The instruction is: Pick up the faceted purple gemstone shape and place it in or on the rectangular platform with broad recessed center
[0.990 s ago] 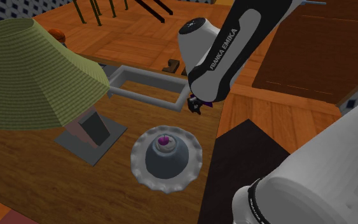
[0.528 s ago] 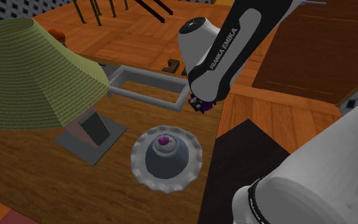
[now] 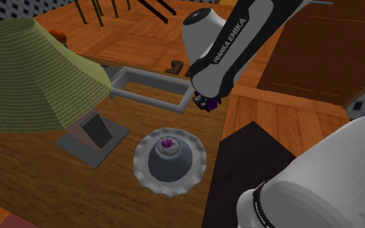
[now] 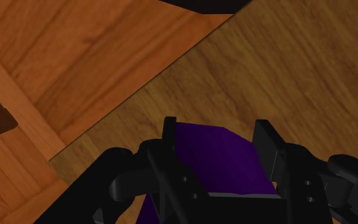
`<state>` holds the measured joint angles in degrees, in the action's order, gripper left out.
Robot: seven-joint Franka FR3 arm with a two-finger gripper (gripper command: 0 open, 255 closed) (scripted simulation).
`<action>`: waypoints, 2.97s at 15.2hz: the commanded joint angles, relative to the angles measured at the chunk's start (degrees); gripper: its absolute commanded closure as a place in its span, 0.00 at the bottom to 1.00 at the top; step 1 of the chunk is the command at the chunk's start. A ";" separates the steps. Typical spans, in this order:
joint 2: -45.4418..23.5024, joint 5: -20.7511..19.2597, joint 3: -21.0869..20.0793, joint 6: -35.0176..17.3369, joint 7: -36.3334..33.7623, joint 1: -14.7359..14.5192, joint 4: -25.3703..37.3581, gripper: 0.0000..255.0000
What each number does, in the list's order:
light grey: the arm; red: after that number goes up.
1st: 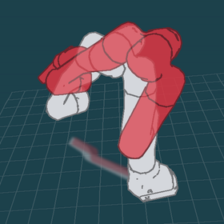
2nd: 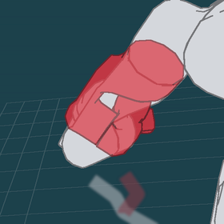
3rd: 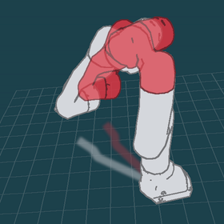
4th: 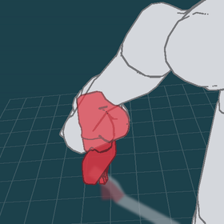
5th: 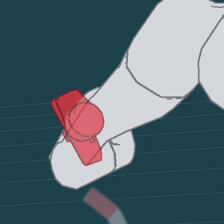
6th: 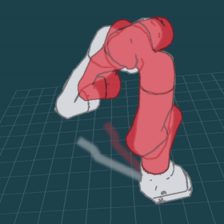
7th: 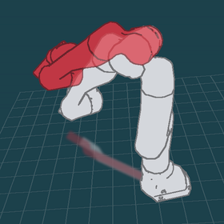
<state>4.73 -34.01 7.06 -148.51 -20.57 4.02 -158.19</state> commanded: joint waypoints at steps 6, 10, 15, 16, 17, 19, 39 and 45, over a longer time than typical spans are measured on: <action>6.75 4.35 -0.18 6.51 4.23 -1.16 0.10 1.00; 10.19 6.18 -0.19 10.30 6.17 -1.75 0.63 1.00; 14.06 8.04 -0.25 15.04 8.23 -2.40 1.68 1.00; 14.77 8.37 -0.27 15.98 8.61 -2.52 1.94 1.00; 15.47 8.68 -0.30 16.92 8.97 -2.63 2.22 1.00; 16.80 9.27 -0.35 18.79 9.66 -2.84 2.83 1.00; 1.54 16.73 -9.47 28.88 0.45 -10.58 25.02 1.00; -9.93 17.40 -12.67 33.18 -4.54 -13.57 39.28 1.00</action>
<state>-3.03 -16.69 -5.12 -116.34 -24.32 -9.05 -121.83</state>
